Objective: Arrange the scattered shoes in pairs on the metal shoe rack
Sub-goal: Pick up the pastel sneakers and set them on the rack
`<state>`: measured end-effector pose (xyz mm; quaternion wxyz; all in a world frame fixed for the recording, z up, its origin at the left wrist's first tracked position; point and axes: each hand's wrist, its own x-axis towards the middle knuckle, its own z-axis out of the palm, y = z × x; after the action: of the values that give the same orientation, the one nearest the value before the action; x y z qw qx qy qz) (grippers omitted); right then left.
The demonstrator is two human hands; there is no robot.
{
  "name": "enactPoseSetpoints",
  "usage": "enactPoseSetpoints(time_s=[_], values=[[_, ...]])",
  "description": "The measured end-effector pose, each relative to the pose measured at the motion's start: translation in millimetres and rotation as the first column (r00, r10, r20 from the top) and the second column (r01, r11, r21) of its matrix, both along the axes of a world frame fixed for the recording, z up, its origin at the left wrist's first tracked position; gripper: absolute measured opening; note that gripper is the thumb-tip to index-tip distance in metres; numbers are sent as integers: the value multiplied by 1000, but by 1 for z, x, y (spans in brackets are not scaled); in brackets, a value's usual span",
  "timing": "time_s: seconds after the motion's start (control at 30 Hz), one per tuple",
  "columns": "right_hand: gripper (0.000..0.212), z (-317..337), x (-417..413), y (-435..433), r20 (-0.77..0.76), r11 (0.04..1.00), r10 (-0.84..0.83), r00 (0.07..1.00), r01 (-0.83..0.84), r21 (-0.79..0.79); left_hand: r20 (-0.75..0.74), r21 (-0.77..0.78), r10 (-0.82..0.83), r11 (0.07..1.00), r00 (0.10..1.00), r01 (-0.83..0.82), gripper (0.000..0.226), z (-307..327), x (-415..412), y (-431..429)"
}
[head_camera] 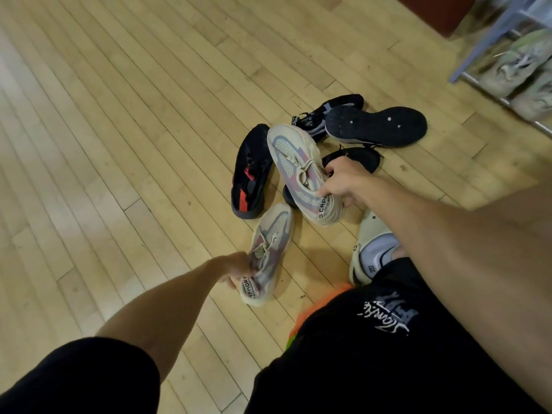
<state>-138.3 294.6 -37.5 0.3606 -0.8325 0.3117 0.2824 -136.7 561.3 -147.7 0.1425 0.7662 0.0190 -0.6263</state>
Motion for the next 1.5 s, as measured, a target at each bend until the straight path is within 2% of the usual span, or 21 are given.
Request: enactPoseSetpoints(time_s=[0.1, 0.2, 0.4, 0.57, 0.67, 0.77, 0.93, 1.07, 1.13, 1.23, 1.33, 1.4, 1.5], values=[[64, 5, 0, -3, 36, 998, -46, 998, 44, 43, -70, -37, 125, 991, 990, -127, 40, 15, 3, -1], [63, 9, -2, -5, 72, 990, -104, 992, 96, 103, -86, -73, 183, 979, 979, -190, 44, 33, 9, 5], [52, 19, -8, -13, 134, 953, -231, 964, 197, 230, 17, -247, 339, 913, 941, -324, 52, 78, 36, 7], [55, 44, -4, -49, 149, 880, -420, 895, 361, 307, 131, -389, 355, 877, 925, -282, 43, 121, 72, -48], [58, 64, 1, -91, 133, 811, -541, 831, 472, 347, 145, -467, 290, 863, 946, -193, 49, 148, 94, -106], [57, 91, -6, -138, 139, 752, -635, 760, 567, 337, 193, -511, 251, 851, 948, -121, 46, 171, 112, -173], [49, 128, -43, -217, 185, 647, -761, 622, 704, 294, 263, -562, 151, 827, 953, 24, 18, 205, 116, -292], [39, 140, -74, -267, 193, 581, -814, 548, 774, 251, 323, -568, 78, 813, 943, 127, 34, 217, 108, -378], [26, 142, -85, -289, 212, 541, -839, 501, 806, 238, 327, -582, 54, 798, 943, 156, 44, 219, 102, -417], [12, 139, -93, -323, 259, 470, -875, 409, 845, 253, 300, -616, 30, 769, 953, 170, 45, 220, 95, -469], [12, 130, -93, -359, 276, 396, -908, 315, 861, 319, 299, -634, 21, 751, 954, 182, 46, 215, 94, -519], [9, 124, -92, -384, 275, 372, -917, 288, 867, 331, 311, -648, 23, 737, 950, 194, 52, 207, 97, -550], [23, 110, -89, -422, 272, 325, -934, 231, 865, 382, 332, -669, 41, 715, 942, 205, 62, 198, 105, -594]])
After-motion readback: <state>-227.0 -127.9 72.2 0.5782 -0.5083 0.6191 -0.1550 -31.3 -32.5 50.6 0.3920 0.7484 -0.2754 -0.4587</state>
